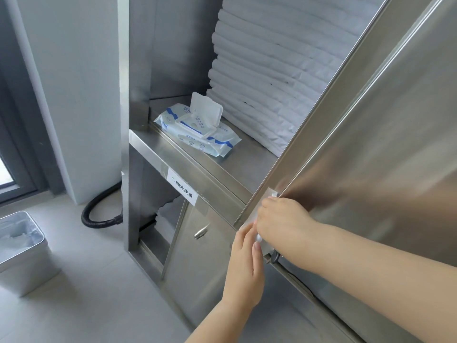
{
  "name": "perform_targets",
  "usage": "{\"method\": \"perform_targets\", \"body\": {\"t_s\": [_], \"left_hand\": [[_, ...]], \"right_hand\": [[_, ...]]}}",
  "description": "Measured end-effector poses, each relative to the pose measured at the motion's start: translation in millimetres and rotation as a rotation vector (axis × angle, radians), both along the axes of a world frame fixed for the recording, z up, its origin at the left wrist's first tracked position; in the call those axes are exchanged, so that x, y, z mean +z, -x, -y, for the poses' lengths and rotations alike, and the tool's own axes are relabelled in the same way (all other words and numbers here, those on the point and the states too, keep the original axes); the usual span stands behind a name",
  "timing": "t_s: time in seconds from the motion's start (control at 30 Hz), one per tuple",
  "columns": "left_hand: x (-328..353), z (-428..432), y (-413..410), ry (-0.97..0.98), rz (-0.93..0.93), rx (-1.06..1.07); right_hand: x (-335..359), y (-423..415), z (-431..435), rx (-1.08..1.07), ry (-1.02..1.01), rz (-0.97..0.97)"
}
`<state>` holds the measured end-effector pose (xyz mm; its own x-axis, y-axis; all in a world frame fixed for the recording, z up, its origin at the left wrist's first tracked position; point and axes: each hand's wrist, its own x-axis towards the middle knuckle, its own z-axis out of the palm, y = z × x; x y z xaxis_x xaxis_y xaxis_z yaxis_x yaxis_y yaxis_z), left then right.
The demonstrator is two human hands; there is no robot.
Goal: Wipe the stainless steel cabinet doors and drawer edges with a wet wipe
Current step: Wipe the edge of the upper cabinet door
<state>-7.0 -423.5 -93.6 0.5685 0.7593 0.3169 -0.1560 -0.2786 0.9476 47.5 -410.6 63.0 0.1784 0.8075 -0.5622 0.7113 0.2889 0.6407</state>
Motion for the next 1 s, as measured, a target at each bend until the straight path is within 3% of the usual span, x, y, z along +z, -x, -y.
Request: {"method": "perform_targets", "body": {"t_s": [0.2,0.3,0.5,0.8,1.0], "left_hand": [[7.1,-16.5,-3.4,0.096,-0.020,0.113],[8.0,-24.2,-7.0,0.050,-0.056,0.143],[8.2,-33.5,-5.2,-0.005,-0.074,0.174],[13.9,-37.4,1.3,-0.270,-0.083,0.293],[30.1,-49.4,5.7,-0.515,-0.021,0.335]], "right_hand": [[-1.2,-3.6,0.6,0.036,-0.147,-0.078],[4.3,-1.4,-3.8,0.062,-0.199,-0.086],[12.8,3.3,-9.1,0.049,-0.150,-0.021],[20.0,-9.4,16.7,0.293,-0.219,0.054],[31.4,-20.7,33.9,0.466,-0.377,0.005]]}}
